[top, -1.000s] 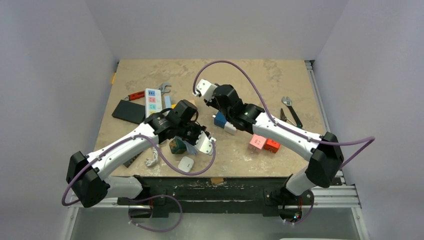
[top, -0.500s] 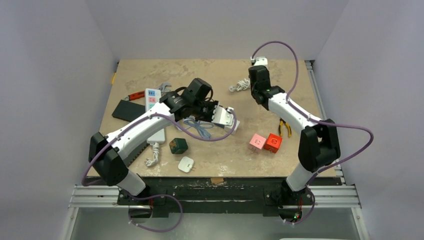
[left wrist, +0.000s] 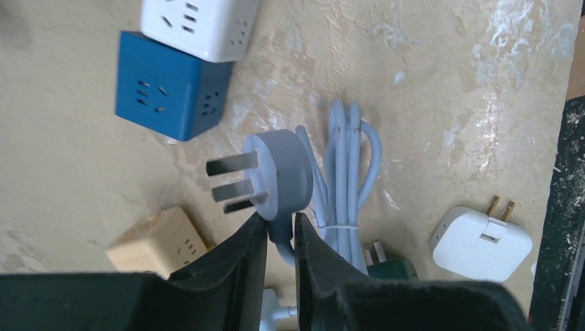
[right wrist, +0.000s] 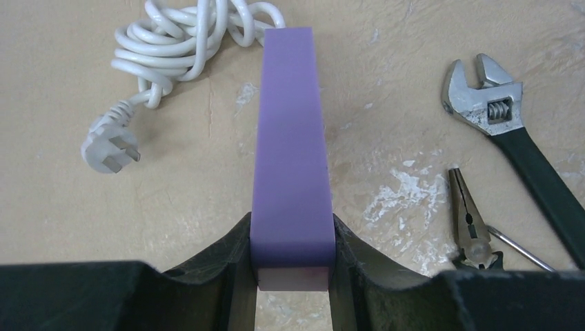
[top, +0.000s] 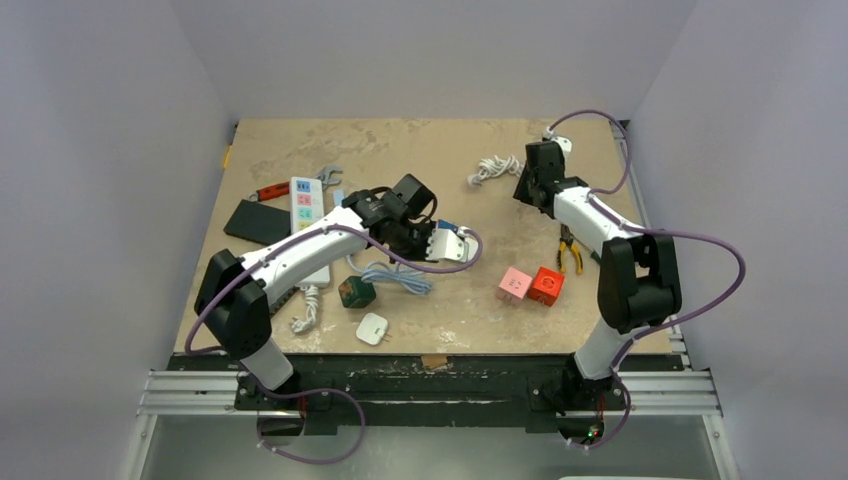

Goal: Pull the plug off the socket
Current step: Place at the center of the board.

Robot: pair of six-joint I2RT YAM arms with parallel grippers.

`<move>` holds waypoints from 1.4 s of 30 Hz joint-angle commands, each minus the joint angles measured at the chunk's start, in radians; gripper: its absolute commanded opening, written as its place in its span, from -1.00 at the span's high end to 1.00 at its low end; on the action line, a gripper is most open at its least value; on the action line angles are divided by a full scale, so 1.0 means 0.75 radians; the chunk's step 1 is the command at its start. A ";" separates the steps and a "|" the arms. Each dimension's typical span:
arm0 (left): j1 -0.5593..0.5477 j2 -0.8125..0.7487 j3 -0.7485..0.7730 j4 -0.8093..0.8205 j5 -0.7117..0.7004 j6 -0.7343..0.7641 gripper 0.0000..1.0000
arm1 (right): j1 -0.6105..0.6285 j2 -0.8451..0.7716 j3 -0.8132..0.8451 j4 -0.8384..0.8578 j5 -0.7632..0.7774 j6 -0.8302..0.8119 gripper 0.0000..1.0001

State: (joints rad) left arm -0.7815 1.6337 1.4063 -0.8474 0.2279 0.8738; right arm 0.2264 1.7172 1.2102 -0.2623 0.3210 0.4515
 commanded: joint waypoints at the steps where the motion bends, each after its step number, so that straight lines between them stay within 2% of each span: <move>1: -0.001 0.051 -0.067 -0.056 -0.057 -0.037 0.61 | -0.036 0.024 -0.015 -0.097 -0.058 0.101 0.49; 2: -0.001 0.063 -0.070 -0.063 -0.056 -0.051 0.58 | -0.044 0.010 -0.014 -0.103 -0.050 0.098 0.22; 4: -0.001 0.085 -0.071 -0.073 -0.040 -0.075 0.53 | -0.057 -0.010 -0.012 -0.117 -0.041 0.093 -0.02; 14: 0.028 0.214 0.039 -0.127 -0.101 -0.186 0.48 | -0.107 -0.105 -0.058 -0.182 -0.016 0.101 -0.55; 18: 0.099 0.215 0.144 -0.159 -0.029 -0.287 0.43 | -0.097 -0.235 -0.097 -0.150 -0.023 0.039 -0.89; 21: 0.171 0.225 0.294 -0.371 0.247 -0.312 0.20 | -0.058 -0.311 -0.075 -0.163 -0.017 -0.011 -0.95; 23: 0.188 0.206 0.327 -0.501 0.400 -0.272 -0.05 | -0.020 -0.338 -0.059 -0.172 -0.011 -0.052 -0.98; 28: 0.217 0.122 0.325 -0.693 0.613 -0.211 -0.30 | 0.152 -0.335 0.030 -0.205 -0.016 -0.187 -0.98; 30: 0.255 0.088 0.353 -0.746 0.699 -0.220 -0.52 | 0.230 -0.312 0.080 -0.215 -0.032 -0.243 -0.98; 31: 0.278 0.074 0.376 -0.762 0.715 -0.232 -0.58 | 0.265 -0.294 0.103 -0.227 -0.032 -0.264 -0.98; 33: 0.319 0.047 0.430 -0.787 0.711 -0.264 -0.82 | 0.321 -0.260 0.139 -0.236 -0.076 -0.312 -0.98; 35: 0.360 0.017 0.497 -0.809 0.698 -0.280 -0.94 | 0.365 -0.223 0.163 -0.236 -0.134 -0.349 -0.98; 42: 0.523 -0.125 0.573 -0.670 0.625 -0.427 -1.00 | 0.467 -0.066 0.243 -0.277 -0.366 -0.503 -0.98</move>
State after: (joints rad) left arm -0.4374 1.6192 1.7832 -1.3907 0.6888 0.6273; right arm 0.5415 1.6173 1.3312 -0.4316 0.1600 0.1745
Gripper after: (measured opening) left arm 0.998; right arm 0.987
